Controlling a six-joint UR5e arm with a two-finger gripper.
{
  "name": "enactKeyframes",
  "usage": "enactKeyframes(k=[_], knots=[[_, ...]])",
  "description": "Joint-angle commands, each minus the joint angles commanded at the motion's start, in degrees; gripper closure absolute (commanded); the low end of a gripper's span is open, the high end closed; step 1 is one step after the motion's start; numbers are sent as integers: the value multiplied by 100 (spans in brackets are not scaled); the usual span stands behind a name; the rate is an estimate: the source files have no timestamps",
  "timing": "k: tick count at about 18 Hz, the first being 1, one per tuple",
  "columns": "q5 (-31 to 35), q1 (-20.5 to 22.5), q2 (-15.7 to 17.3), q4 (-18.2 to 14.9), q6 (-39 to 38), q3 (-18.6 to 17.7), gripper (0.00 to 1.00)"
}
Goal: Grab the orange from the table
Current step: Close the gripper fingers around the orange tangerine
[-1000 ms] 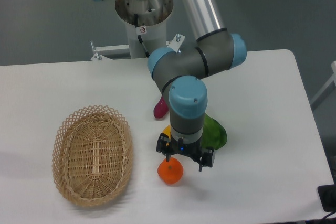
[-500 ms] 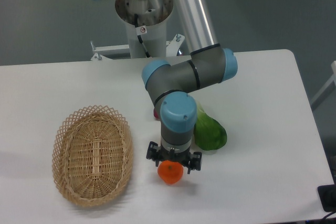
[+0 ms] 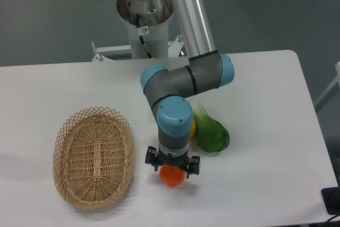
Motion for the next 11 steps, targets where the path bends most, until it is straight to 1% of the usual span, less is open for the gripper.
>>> enactKeyframes(k=[6,11], knots=[[18,0,-35,27,-9,-18,0],[158,-35,-79,106,0,-27,0]])
